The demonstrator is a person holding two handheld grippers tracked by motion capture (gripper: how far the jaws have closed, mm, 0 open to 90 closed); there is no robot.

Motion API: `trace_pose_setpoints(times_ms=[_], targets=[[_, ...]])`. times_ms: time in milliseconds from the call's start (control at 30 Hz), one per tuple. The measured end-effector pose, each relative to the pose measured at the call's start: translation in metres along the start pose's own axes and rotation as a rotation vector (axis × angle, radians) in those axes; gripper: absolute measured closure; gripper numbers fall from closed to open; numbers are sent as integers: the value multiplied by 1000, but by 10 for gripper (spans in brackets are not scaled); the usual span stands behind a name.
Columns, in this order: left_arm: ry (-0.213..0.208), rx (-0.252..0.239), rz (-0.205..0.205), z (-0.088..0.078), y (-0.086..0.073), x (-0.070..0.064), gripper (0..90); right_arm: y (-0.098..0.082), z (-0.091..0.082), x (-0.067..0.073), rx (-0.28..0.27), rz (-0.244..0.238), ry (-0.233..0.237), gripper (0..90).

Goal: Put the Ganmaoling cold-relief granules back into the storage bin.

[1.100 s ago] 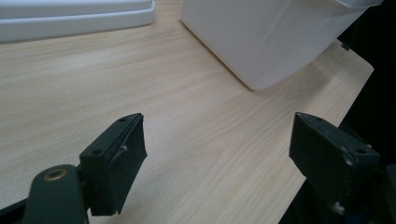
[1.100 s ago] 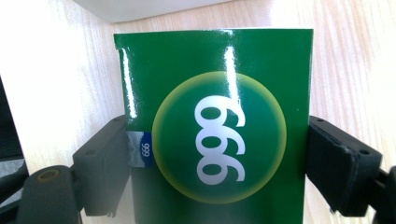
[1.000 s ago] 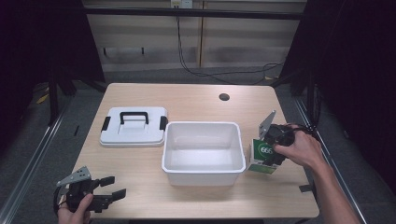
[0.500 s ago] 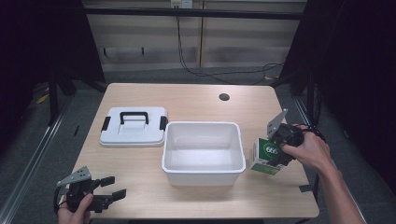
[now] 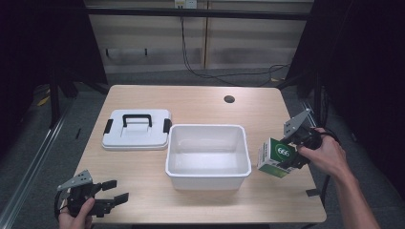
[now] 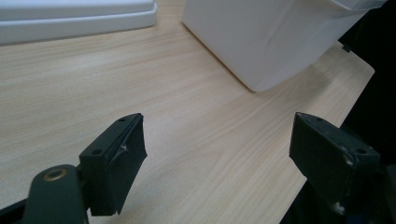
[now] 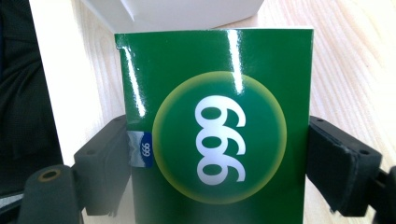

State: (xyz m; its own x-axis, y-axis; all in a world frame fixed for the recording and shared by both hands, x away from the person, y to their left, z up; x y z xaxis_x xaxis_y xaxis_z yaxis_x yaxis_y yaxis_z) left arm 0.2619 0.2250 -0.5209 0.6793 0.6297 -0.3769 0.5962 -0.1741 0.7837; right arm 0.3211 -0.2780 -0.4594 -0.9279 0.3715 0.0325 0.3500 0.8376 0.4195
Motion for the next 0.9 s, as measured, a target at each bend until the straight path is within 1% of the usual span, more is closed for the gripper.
trace_pose_setpoints(times_ms=[67, 167, 367, 733, 833, 900], targets=[[-1, -2, -1, 0, 0, -1, 185, -2, -2, 0, -1, 2, -7, 159], [2, 0, -2, 0, 0, 0, 185, -4, -5, 1, -32, 5, -4, 159], [3, 1, 0, 0, 0, 0, 185, -7, -16, 2, -77, 22, -17, 159], [5, -5, -2, 0, 0, 0, 185, 7, -36, 3, -211, 17, -20, 160], [5, -5, -1, 0, 0, 0, 185, 11, -40, 1, -230, 22, -28, 161], [5, -4, 0, 0, 0, 0, 185, 14, -42, 2, -215, 13, -34, 160]])
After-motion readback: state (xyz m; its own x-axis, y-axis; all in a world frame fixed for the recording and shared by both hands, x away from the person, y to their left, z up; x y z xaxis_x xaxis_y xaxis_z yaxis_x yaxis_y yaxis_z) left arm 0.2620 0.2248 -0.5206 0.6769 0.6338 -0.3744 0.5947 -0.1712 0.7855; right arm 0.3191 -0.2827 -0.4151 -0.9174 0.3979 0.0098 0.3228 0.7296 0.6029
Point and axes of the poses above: each handheld gripper's, and its own axes: z roughly forward along the jaws, y roughly out of its top, x roughly to its left, the point moved 10 cm from there along z, roughly forward along the jaws, and after that the axes turned 1 degree about -x, right-handed, at the moved point
